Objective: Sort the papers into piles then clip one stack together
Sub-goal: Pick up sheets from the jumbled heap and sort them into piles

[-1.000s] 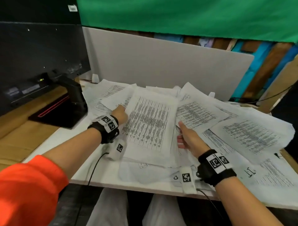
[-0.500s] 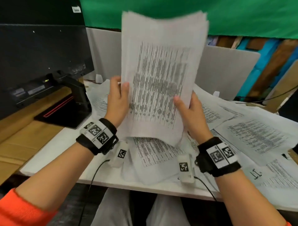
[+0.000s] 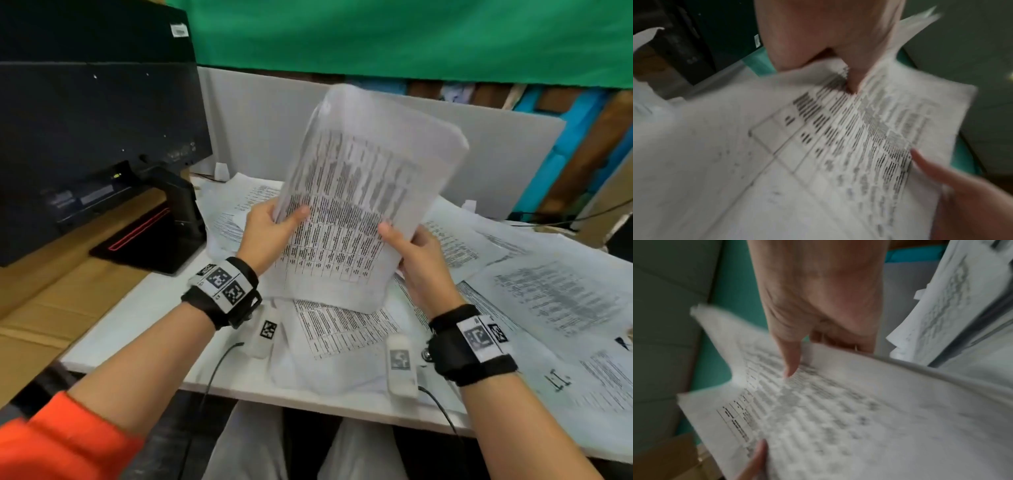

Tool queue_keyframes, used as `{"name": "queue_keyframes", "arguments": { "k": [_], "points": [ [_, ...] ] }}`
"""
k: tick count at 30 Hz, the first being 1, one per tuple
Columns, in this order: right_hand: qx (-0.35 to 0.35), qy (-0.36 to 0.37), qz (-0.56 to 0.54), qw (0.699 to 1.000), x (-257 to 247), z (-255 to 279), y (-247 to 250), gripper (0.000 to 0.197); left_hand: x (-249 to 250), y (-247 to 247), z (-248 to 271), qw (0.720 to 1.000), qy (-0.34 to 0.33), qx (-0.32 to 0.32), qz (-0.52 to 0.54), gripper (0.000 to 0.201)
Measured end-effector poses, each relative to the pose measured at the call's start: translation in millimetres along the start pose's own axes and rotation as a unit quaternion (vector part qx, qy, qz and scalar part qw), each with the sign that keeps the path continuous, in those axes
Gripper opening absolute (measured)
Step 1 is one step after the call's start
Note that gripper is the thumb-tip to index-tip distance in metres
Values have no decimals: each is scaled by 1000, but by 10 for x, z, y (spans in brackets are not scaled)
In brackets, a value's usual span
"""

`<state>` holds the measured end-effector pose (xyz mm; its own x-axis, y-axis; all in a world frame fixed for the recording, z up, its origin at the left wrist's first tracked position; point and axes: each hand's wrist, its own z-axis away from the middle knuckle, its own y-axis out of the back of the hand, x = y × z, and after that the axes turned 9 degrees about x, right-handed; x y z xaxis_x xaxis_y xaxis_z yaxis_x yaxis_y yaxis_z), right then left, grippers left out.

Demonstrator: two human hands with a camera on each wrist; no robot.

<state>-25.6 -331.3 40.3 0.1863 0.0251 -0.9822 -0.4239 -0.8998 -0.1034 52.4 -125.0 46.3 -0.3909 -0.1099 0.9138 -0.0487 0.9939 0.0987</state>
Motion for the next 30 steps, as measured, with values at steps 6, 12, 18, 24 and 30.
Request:
{"name": "queue_keyframes", "arguments": {
  "k": [6,12,18,24,30],
  "points": [
    [-49,-101,92,989,392,-34,-57,34,-207,-92,-155,977,143,-108,-119,82],
    [69,-196,149,967,892,-228,199,37,-952,455,-463,898,348,224,-148,94],
    [61,-230,149,960,1003,-249,281,37,-1622,740,-900,886,392,183,-170,100],
    [23,-224,153,962,951,-199,289,36,-1099,538,-825,912,354,91,-188,40],
    [20,-221,146,964,960,-195,293,41,-897,358,-915,924,109,144,-338,27]
  ]
}}
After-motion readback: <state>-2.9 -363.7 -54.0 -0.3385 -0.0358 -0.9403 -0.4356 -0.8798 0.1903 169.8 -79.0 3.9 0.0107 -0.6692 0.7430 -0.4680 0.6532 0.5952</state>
